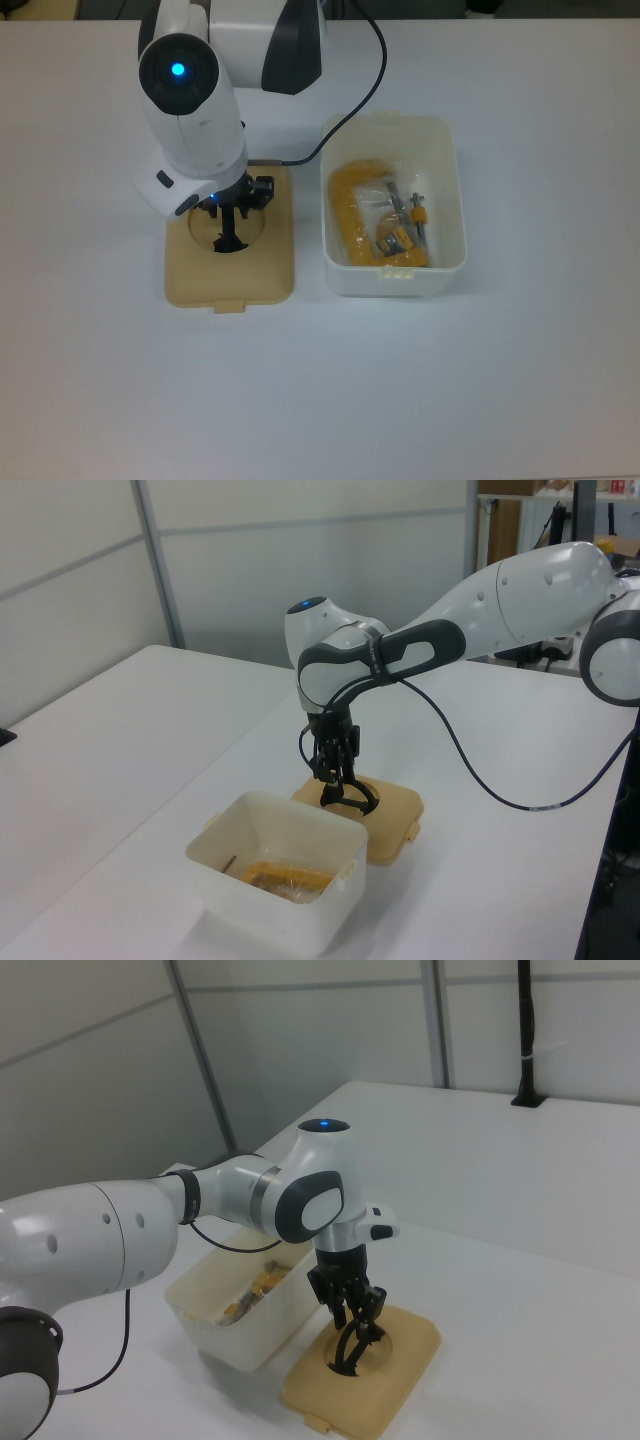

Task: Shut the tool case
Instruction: 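Close the gripper on the black handle of the tan lid, then lift the tan lid by its handle and carry it over the white box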

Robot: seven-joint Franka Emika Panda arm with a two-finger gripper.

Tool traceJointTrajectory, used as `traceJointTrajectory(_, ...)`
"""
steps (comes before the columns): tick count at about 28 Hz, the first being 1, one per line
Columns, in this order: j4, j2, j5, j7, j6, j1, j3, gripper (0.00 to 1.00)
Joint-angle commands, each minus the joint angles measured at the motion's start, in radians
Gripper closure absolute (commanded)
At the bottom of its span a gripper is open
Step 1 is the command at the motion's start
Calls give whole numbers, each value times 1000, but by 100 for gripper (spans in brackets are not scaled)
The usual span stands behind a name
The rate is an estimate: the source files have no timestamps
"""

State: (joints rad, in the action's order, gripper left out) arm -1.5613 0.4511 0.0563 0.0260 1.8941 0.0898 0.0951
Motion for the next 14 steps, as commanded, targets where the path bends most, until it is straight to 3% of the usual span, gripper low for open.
traceJointTrajectory(1,-20,-14,14,-18,19,-12,-12,100)
traceJointTrajectory(14,6,-45,13,-8,-62,-1,-21,100)
